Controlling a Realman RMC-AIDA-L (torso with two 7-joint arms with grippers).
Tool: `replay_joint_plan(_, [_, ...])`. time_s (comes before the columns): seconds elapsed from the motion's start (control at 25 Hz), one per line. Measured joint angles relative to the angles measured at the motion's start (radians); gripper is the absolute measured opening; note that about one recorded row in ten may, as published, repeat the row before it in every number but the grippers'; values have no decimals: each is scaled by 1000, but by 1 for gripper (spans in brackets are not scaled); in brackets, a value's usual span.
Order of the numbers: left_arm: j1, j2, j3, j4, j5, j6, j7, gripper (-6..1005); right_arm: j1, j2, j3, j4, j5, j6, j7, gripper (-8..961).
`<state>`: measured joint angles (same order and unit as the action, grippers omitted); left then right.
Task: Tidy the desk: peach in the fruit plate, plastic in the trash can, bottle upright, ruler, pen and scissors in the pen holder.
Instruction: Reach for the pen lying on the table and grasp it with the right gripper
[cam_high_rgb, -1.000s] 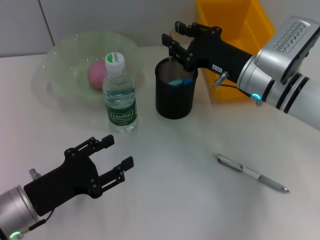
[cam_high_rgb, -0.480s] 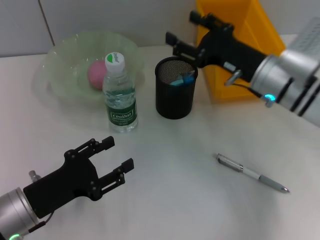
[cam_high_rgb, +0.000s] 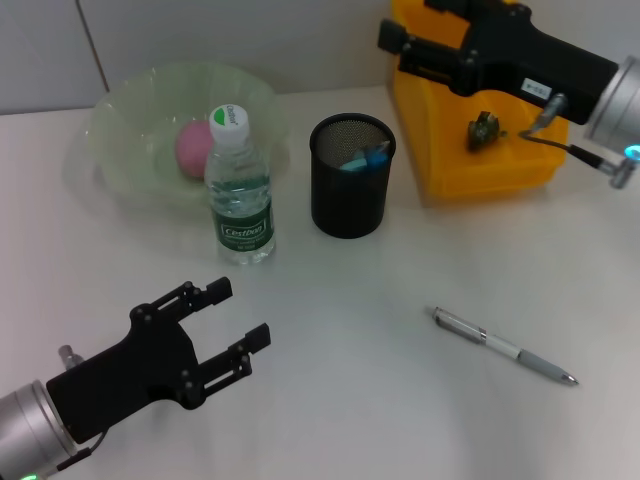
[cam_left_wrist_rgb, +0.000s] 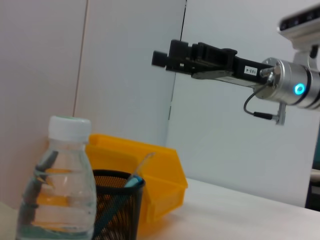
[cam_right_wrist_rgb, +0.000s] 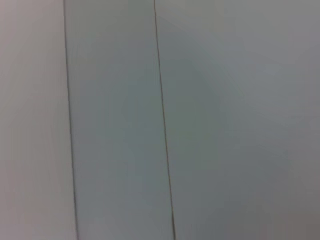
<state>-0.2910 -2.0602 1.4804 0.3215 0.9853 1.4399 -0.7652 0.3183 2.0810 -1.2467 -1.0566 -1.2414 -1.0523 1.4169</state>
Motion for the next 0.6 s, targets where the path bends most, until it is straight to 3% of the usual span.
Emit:
replay_joint_plan(0.08, [0,0,-4,1,19,1,1,717,0,-1,42,-96,-191,-19,211,821])
replay_joint_plan(0.12, [0,0,-4,1,21,1,1,717,0,-1,83,-206,-357,-62,401,820])
replay_joint_plan(0.16, [-3,0,-2,1,23,1,1,717,0,-1,83,-206,-357,-62,401,820])
replay_joint_plan(0.24, [-6,0,0,1,24,1,1,717,11,-2,145,-382,-583,-161,643,819])
replay_joint_plan(0.36, [-8,0,1,1,24,1,1,717,26,-2,187,-485,-684,-239,757,817])
replay_joint_plan(0.44, [-10,0,1,1,24,1,1,717,73,-11,258,-599,-823,-402,920,815])
replay_joint_plan(0.48, [-10,0,1,1,24,1,1,717,73,-11,258,-599,-823,-402,920,815])
replay_joint_plan(0.6, [-11,0,-2,1,34,1,0,717,157,-41,303,-639,-957,-590,1072,813])
